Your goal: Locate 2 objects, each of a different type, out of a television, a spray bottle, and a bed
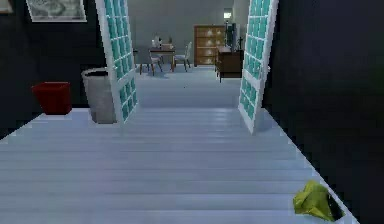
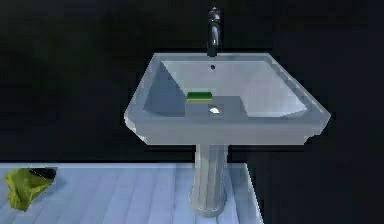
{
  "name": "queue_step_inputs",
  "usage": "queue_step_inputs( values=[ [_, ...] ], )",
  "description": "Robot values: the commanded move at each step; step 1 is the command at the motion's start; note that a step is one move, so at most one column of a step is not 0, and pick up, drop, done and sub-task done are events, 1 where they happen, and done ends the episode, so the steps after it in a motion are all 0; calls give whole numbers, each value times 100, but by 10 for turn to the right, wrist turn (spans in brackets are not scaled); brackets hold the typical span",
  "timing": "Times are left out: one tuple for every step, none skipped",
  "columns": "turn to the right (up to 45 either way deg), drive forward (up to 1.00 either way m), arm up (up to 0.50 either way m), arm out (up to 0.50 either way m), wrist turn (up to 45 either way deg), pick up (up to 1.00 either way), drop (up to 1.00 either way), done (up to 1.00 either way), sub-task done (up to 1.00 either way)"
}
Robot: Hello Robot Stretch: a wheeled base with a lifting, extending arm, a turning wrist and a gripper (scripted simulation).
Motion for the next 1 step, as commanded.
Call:
queue_step_inputs(
  values=[
    [-450, 0, 0, 0, 0, 0, 0, 0, 0]
  ],
)
